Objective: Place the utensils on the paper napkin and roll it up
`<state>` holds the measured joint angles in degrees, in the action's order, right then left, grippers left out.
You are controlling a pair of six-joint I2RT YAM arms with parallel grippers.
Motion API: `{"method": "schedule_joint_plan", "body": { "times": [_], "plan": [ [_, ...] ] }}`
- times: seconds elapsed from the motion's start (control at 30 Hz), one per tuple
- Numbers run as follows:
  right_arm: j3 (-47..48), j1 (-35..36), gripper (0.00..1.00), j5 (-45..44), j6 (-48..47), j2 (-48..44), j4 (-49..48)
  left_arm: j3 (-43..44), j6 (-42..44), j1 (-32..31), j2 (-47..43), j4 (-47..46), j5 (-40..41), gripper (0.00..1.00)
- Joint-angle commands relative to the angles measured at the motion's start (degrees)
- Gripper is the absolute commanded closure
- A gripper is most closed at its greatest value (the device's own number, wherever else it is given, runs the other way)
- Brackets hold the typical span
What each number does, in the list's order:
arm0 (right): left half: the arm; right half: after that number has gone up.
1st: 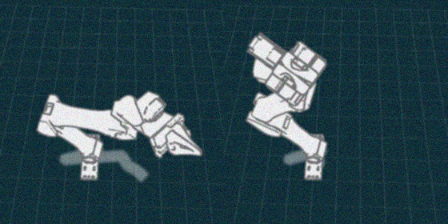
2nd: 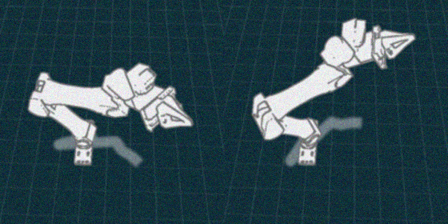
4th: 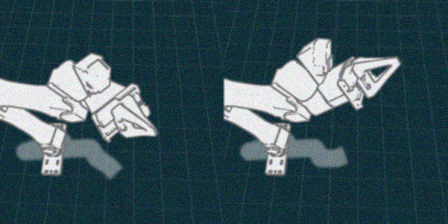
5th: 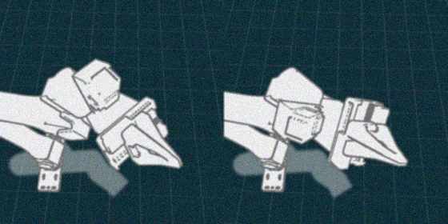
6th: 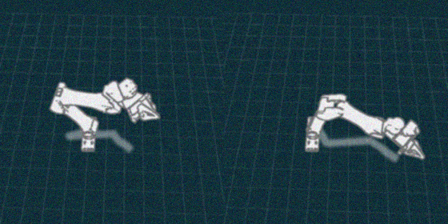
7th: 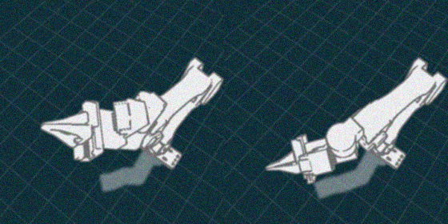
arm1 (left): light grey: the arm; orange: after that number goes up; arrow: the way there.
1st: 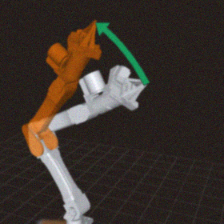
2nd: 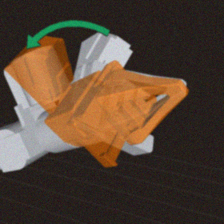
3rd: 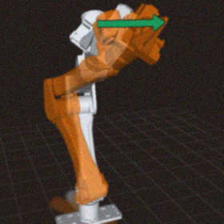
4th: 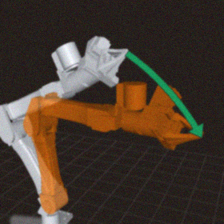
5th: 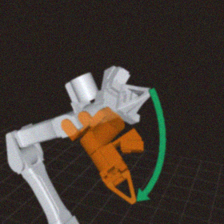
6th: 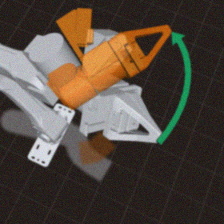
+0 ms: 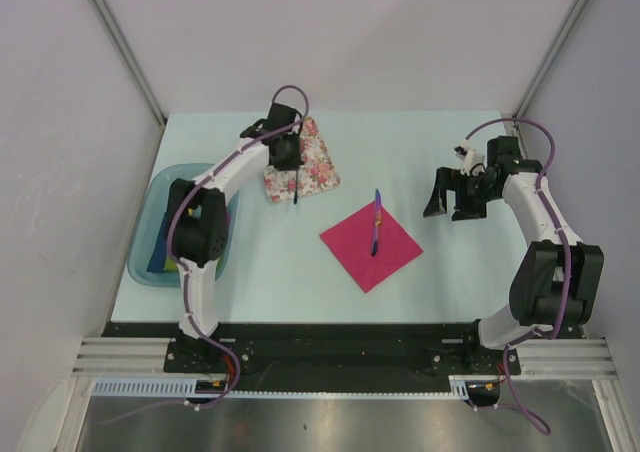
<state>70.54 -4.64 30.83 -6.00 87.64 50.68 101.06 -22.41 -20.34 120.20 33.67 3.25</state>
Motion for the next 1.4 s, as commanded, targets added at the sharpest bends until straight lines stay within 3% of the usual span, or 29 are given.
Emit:
{"method": "schedule_joint_plan", "body": {
  "times": [0.0, 0.4, 0.8, 1.37],
  "plan": [
    [1.97, -0.28, 0.00, 1.16, 0.02, -1.94, -0.05, -3.23, -5.53, -7.15, -6.64, -0.19, -2.81, 1.00],
    [1.35, -0.37, 0.00, 1.43, 0.02, -2.20, -0.49, -3.94, -13.09, -19.12, -0.76, -4.93, -7.20, 1.00],
    [0.56, -0.71, 0.00, 1.51, -0.06, -1.85, -0.84, -0.42, -15.11, -20.97, 6.18, -6.86, -8.69, 1.00],
    [-0.14, -0.89, 0.00, 2.22, 0.11, -1.94, -1.19, 1.25, -16.17, -22.90, 9.35, -7.04, -9.75, 1.00]
  ]
}}
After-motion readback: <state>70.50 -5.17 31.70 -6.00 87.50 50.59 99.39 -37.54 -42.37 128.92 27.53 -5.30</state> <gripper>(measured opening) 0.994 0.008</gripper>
